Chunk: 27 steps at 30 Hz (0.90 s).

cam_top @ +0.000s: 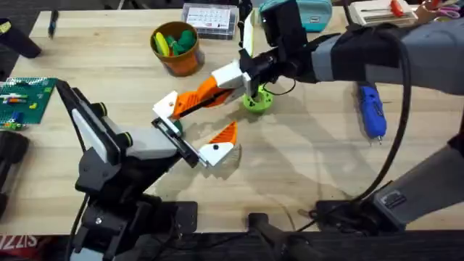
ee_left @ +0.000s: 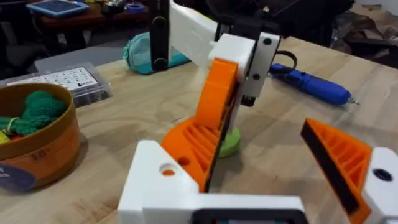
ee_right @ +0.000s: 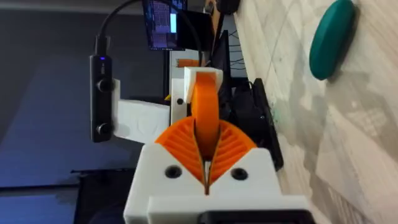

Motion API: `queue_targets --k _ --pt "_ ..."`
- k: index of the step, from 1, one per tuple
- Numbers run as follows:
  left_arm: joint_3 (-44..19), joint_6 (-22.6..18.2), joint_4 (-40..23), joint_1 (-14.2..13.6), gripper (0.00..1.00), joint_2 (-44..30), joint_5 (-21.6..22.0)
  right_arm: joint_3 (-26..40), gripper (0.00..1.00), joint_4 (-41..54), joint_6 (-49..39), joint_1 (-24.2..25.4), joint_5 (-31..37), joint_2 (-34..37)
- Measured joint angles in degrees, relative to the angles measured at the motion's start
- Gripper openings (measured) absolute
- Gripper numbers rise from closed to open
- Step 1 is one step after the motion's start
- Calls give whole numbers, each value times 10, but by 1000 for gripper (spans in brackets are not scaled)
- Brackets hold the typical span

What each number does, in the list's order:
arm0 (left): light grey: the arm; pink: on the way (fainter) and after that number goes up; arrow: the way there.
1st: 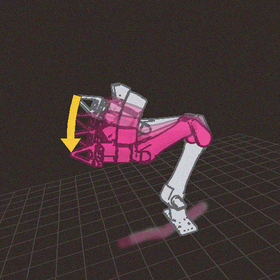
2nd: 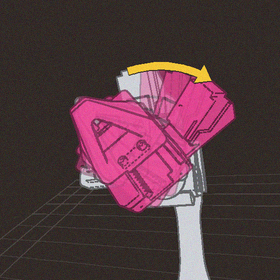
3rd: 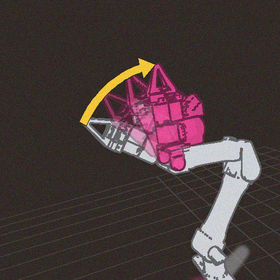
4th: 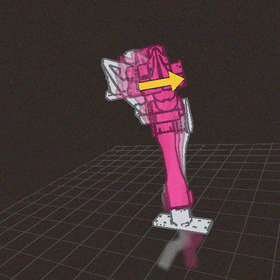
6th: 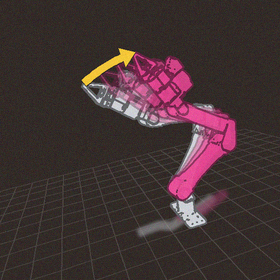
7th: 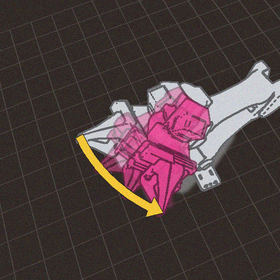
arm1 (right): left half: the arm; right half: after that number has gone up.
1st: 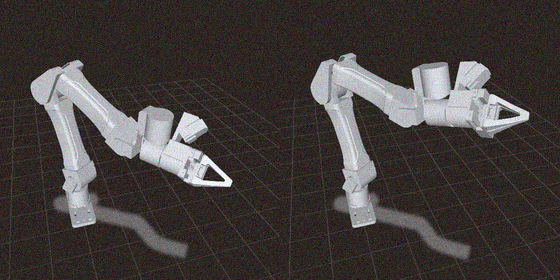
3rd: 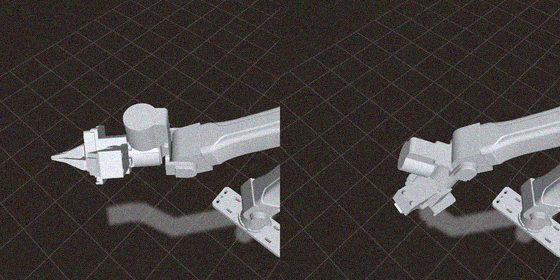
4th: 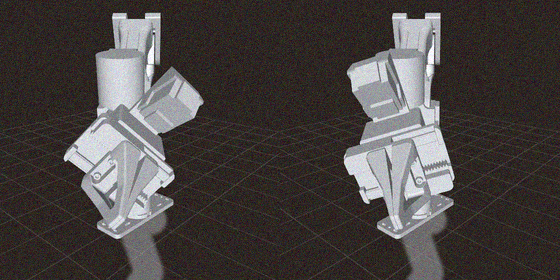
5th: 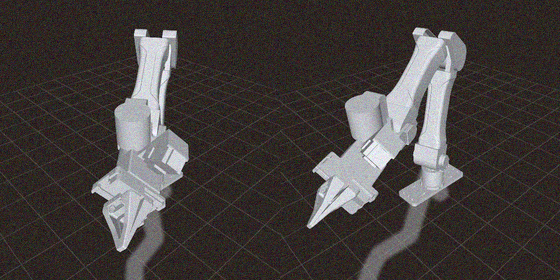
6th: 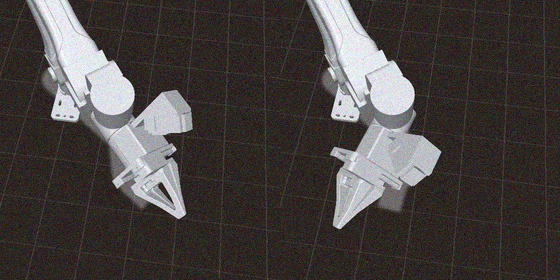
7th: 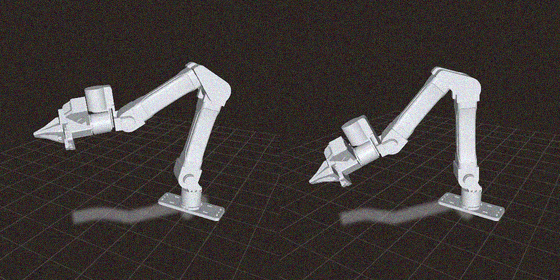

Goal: Pick up the gripper from the table and insert it into the empty holder that is missing its gripper. Then pick up a screw, insert it into the mounting hole, and use the screwdriver to tighten it. Finally, clean up the table by picking up the vegetable and placing it into the bucket.

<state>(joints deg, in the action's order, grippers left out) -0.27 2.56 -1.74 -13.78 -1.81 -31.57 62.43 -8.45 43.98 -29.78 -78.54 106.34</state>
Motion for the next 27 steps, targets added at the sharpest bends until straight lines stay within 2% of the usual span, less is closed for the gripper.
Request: queue_targets --k 11,18,27 --pt "0 0 6 2 986 0 6 0 19 -35 31 -9 1 1" --pt "0 1 5 2 987 0 11 3 18 -98 83 -12 -8 24" --pt "0 1 4 7 987 0 25 39 19 -104 113 -17 -8 53"
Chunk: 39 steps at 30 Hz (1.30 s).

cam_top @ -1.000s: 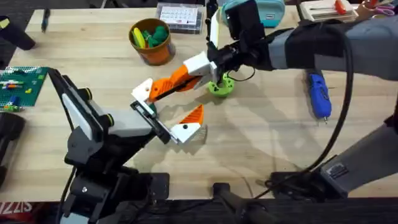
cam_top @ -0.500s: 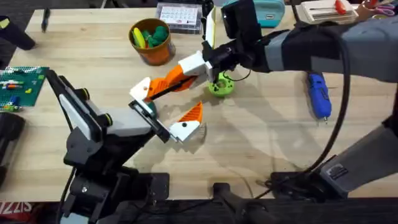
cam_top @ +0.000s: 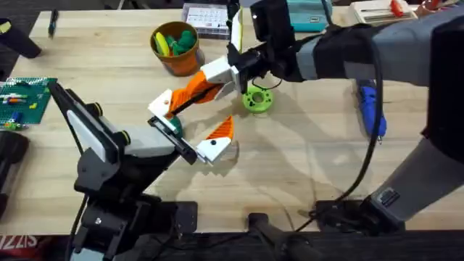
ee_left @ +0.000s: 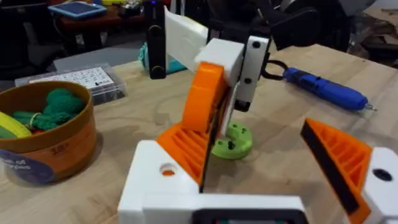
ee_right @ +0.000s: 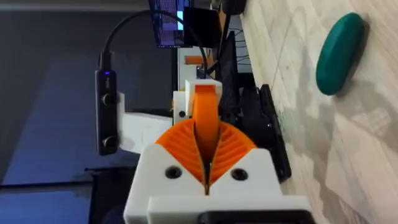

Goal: Pick up the gripper from the table and insert it into the empty holder that is missing its gripper. Then pick up a screw, insert it into the mounting hole, and use the screwdriver to tighten it. Finally, clean up the table by picking up the vegetable and placing it into the bucket.

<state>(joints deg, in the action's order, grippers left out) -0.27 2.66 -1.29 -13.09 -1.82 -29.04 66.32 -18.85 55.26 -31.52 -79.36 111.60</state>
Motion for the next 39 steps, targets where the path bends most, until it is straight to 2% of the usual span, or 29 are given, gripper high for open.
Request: queue_targets --k 11,25,39 --pt "0 11 -11 5 987 0 25 40 19 -4 14 -17 -3 43" --pt "0 13 -9 5 987 0 34 42 18 -30 13 -22 14 45" --pt "0 8 10 5 987 0 -32 42 18 -26 -4 -6 -46 45"
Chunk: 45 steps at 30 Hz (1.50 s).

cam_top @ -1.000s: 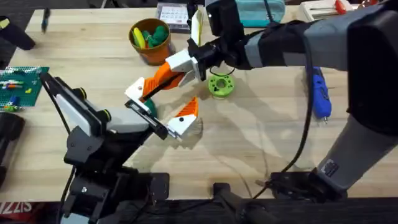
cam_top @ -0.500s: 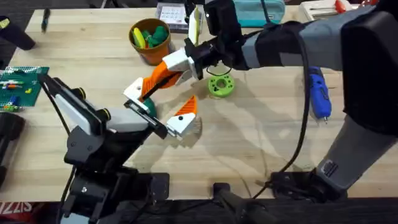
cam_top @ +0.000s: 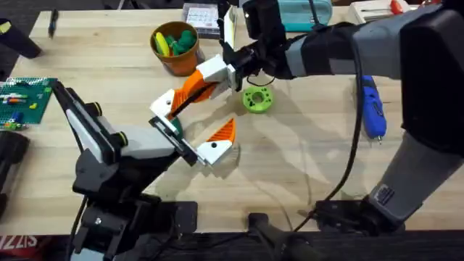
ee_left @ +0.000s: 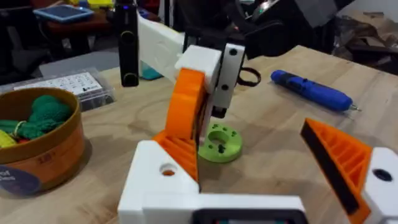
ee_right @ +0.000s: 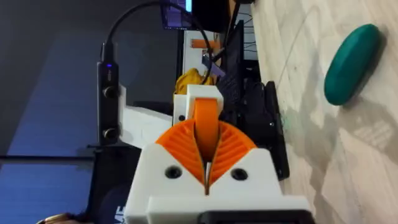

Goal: Pick up the gripper from the table and insert it into the empty holder that is missing its gripper. Then pick up a screw, insert it into the mounting hole, and use the screwdriver to tighten it. Finally, clean up the table by picking up the vegetable and placing it into the bucket.

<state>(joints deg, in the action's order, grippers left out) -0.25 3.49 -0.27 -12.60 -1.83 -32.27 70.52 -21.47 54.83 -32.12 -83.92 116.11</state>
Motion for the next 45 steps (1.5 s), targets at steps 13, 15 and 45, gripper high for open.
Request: queue_targets --k 13,15,45 --pt "0 0 0 0 987 0 -7 1 18 23 -10 -1 -9 0" --pt "0 0 -2 0 987 0 -8 2 18 31 -14 -1 -8 0" --pt "0 0 -1 0 987 0 -26 3 144 35 -21 -11 -6 0"
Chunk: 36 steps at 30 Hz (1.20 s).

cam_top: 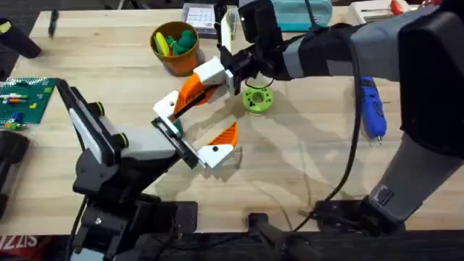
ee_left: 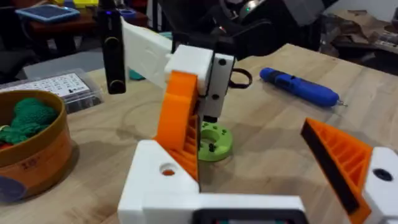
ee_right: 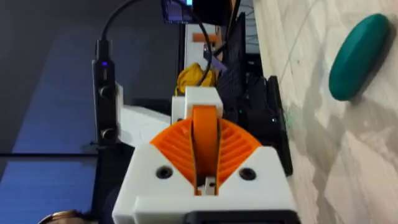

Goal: Pick up the gripper from the table and insert it into the empty holder that is missing its gripper. Then pick up a screw, insert it into the mounting hole, and use the screwdriver to tighten it. Finally, clean up the table by picking up the vegetable and placing it into the bucket.

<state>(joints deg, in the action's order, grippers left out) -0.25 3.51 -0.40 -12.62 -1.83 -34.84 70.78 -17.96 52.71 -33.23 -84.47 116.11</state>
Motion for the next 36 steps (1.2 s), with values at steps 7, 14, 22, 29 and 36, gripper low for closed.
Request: queue_targets --k 7,14,22,29,36 --pt "0 0 1 -1 987 0 -3 0 182 0 3 -2 0 0" --pt "0 -5 10 -1 987 0 -7 0 379 3 10 -2 -1 0" --pt "0 -11 12 -1 987 0 -16 0 454 3 9 1 -6 0" --pt "0 -11 8 -9 986 0 -42 0 490 2 10 12 -5 0" --pt "0 -11 8 -10 986 0 -56 0 689 1 12 21 -4 0"
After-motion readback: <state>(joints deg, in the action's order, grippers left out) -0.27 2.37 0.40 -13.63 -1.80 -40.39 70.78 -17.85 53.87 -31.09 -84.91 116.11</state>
